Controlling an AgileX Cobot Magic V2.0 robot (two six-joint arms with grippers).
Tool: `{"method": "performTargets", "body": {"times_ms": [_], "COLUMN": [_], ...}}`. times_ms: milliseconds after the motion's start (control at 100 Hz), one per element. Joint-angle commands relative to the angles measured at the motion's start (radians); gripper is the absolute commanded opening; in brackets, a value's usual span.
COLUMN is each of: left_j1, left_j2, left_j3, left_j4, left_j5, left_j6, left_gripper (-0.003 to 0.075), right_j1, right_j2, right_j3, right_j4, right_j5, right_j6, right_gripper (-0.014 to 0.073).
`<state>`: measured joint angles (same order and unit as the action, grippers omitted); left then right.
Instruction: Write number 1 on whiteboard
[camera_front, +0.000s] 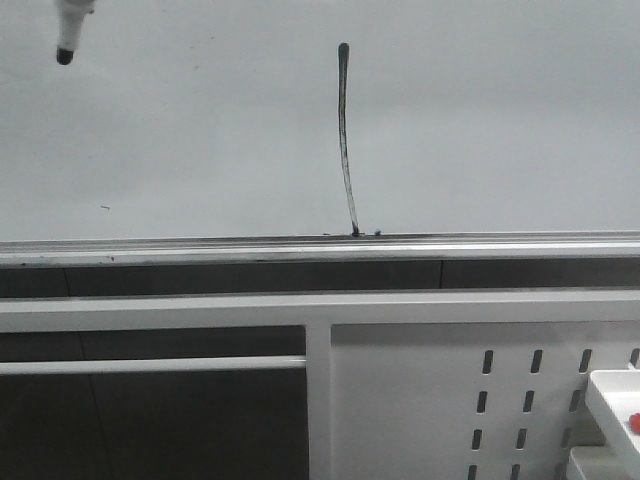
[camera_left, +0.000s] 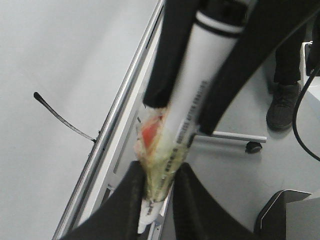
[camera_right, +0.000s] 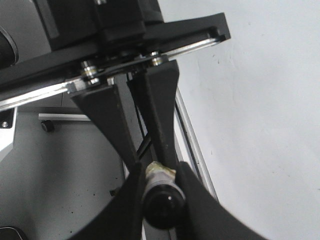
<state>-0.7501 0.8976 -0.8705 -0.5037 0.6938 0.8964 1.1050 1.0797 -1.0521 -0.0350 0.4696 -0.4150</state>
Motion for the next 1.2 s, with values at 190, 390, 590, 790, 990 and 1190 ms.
{"method": "performTargets", "body": {"times_ms": [190,390,590,790,990,1190], "left_j1": [0.001,0.001,0.001,0.001,0.001,0.001], "left_j2": [0.033,0.066,0.113,0.229,0.338,0.375], "left_j3": [-0.026,0.048,0.129,0.141,0.141,0.127], "left_j4": [-0.109,-0.257,-0.458,-0.519,-0.589,-0.600], "left_j5": [-0.115,-0.406,-0.708,-0.833,-0.858,-0.905], "left_j6": [-0.039,-0.039,-0.039,-0.039,-0.040,-0.040], "left_gripper": [-0.0020,-0.0020,-0.0020,-0.0020,-0.0020,-0.0020], "right_j1": [-0.002,-0.002,-0.003,-0.003,-0.003,-0.003], "right_j2": [-0.020,-0.096,-0.257,-0.418,-0.567,-0.632], "right_j3": [-0.037,-0.037,-0.035,0.067,0.234,0.318], "right_j4": [-0.008,-0.039,-0.081,-0.294,-0.506,-0.536], "right_j5": [-0.111,-0.079,0.098,0.196,0.212,0.217], "right_j6": [-0.012,-0.012,0.138,0.251,0.527,0.620], "right_gripper": [0.0270,0.0502,0.0164,-0.0049,-0.0049,-0.0049]}}
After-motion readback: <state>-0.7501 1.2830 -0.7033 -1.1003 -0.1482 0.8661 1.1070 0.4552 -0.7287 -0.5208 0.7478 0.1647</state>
